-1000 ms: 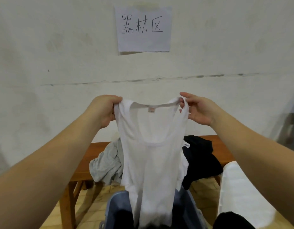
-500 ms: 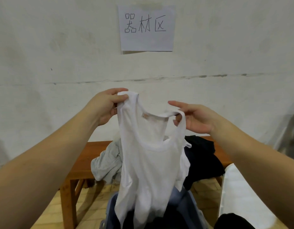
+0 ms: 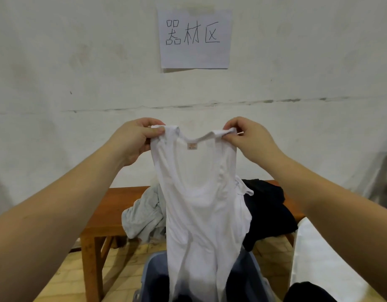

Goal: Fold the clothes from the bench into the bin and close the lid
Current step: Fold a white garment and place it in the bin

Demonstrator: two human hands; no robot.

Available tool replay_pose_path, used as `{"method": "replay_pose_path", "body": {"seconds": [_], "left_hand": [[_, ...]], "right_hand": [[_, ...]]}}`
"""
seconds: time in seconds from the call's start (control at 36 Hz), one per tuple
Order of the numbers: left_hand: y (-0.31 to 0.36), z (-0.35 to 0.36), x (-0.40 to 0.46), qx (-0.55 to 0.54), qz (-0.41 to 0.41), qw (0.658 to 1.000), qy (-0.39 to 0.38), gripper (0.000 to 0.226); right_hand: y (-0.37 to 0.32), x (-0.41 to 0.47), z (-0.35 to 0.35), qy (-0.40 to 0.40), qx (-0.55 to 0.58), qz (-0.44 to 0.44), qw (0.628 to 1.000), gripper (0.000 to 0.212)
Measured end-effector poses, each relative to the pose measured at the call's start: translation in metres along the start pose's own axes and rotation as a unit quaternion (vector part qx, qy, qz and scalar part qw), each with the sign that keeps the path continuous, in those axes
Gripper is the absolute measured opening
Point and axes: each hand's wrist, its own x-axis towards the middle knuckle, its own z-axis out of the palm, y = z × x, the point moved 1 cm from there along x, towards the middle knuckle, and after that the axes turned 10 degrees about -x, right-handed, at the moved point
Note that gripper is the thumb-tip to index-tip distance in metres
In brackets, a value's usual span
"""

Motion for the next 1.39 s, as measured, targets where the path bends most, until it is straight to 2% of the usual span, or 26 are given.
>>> {"method": "replay_pose_path", "body": {"seconds": [0.06,0.11,0.22,0.28,0.33,0.36,0.42,0.47,0.61,0.78,0.89,0.97,1.08,1.19,1.25,1.33,1.39], "left_hand": [[0.001,0.0,-0.002,0.038,0.01,0.999,0.006,0.012],[0.003,0.002,-0.004,0.089,0.032,0.995,0.021,0.008],[0.006,0.004,-0.007,0.172,0.093,0.979,0.058,0.005],[0.007,0.002,-0.006,0.259,0.146,0.951,0.088,0.008],[0.007,0.002,-0.006,0.36,0.203,0.903,0.113,0.01],[0.007,0.004,-0.006,0.372,0.223,0.893,0.122,0.011],[0.006,0.01,-0.007,0.346,0.221,0.903,0.127,0.01],[0.001,0.015,-0.007,0.259,0.182,0.942,0.111,0.01],[-0.007,0.023,-0.007,0.105,0.125,0.986,0.025,0.009],[-0.004,0.032,-0.017,-0.014,0.09,0.992,-0.091,0.012],[-0.005,0.041,-0.024,-0.022,0.07,0.986,-0.146,0.01],[-0.008,0.049,-0.027,0.01,0.063,0.984,-0.166,0.014],[-0.015,0.051,-0.026,0.057,0.063,0.985,-0.149,0.013],[-0.02,0.044,-0.023,0.065,0.064,0.99,-0.105,0.012],[-0.02,0.042,-0.022,0.049,0.059,0.992,-0.096,0.013],[-0.017,0.04,-0.02,0.029,0.056,0.994,-0.085,0.013],[-0.015,0.038,-0.018,0.024,0.061,0.995,-0.074,0.014]], "right_hand": [[0.001,0.001,0.0,0.022,-0.041,-0.006,0.999,0.004],[0.003,0.003,-0.002,0.027,-0.065,-0.002,0.998,0.008],[0.001,0.006,-0.01,0.058,-0.031,0.022,0.998,0.012],[0.001,0.007,-0.013,0.06,-0.022,0.028,0.998,0.015],[0.002,0.008,-0.014,0.008,-0.049,0.041,0.998,0.017],[0.002,0.008,-0.014,-0.025,-0.076,0.045,0.996,0.017],[0.0,0.007,-0.015,-0.062,-0.104,0.037,0.992,0.012],[-0.007,0.006,-0.017,-0.069,-0.105,0.013,0.992,0.007],[-0.03,0.004,-0.013,-0.106,-0.122,-0.017,0.987,0.015],[-0.042,0.008,-0.003,-0.095,-0.083,-0.012,0.992,0.017],[-0.052,0.01,0.007,-0.102,-0.059,-0.028,0.993,0.013],[-0.058,0.009,0.018,-0.119,0.014,-0.018,0.993,0.014],[-0.053,0.002,0.03,-0.138,0.097,0.002,0.986,0.011],[-0.027,-0.009,0.047,-0.103,0.192,0.046,0.975,0.019],[-0.008,-0.022,0.063,-0.161,0.207,0.047,0.964,0.03],[0.02,-0.049,0.094,-0.33,0.158,0.029,0.93,0.045],[0.036,-0.067,0.113,-0.405,0.122,0.034,0.905,0.055]]}}
